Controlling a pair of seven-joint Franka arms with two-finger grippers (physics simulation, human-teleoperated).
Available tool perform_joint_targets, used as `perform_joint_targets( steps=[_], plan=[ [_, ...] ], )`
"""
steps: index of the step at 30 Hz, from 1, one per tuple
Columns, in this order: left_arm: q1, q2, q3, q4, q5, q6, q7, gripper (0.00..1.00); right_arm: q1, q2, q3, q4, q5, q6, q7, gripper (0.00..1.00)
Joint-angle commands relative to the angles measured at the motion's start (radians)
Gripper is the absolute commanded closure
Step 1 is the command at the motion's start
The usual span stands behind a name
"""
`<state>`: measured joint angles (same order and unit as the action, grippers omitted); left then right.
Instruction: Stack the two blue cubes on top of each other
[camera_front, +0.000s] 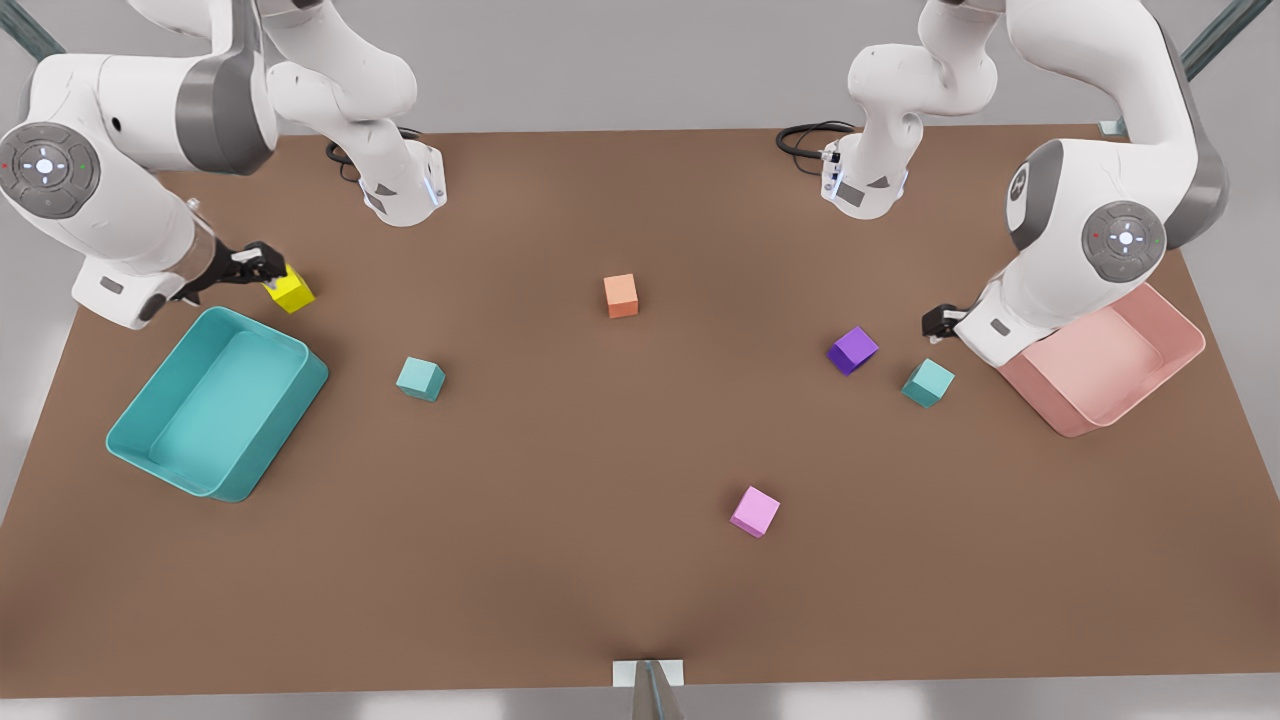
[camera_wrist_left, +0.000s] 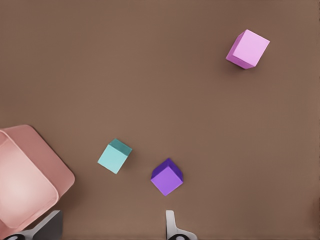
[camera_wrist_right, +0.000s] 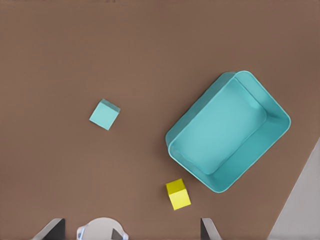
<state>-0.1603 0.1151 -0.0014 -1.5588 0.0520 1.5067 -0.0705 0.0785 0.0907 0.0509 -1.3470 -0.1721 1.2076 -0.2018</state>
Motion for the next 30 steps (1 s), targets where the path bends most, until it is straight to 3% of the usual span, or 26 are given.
perform_joint_targets(
  steps=[1, 5, 7, 11, 19, 27, 30],
  plan=[
    [-0.002, -0.002, 0.000, 0.002, -0.011, -0.008, -0.037, 0.00, 0.006, 0.007, 0.000, 0.002, -0.003, 0.009, -0.007, 0.00],
    [-0.004, -0.002, 0.000, 0.016, -0.012, -0.008, -0.037, 0.00, 0.092, 0.156, 0.004, -0.011, -0.018, -0.011, 0.028, 0.00],
    [-0.004, -0.002, 0.000, 0.016, -0.012, -0.008, -0.037, 0.00, 0.136, 0.207, 0.003, -0.049, 0.011, 0.070, 0.196, 0.00],
    [-0.004, -0.002, 0.000, 0.016, -0.011, -0.008, -0.037, 0.00, 0.090, 0.152, -0.006, -0.334, 0.091, 0.375, 0.430, 0.00],
    [-0.002, -0.002, 0.000, 0.016, -0.011, -0.008, -0.035, 0.00, 0.032, 0.043, -0.006, -0.748, 0.170, 0.846, 0.505, 0.00],
    [-0.002, 0.006, 0.000, 0.016, -0.011, -0.008, -0.035, 0.00, 0.034, 0.064, -0.013, -0.798, 0.212, 1.003, 0.619, 0.00],
    [0.001, 0.012, 0.000, 0.014, -0.011, -0.008, -0.035, 0.00, 0.040, 0.037, -0.011, -0.928, 0.212, 1.138, 0.748, 0.00]
  ],
)
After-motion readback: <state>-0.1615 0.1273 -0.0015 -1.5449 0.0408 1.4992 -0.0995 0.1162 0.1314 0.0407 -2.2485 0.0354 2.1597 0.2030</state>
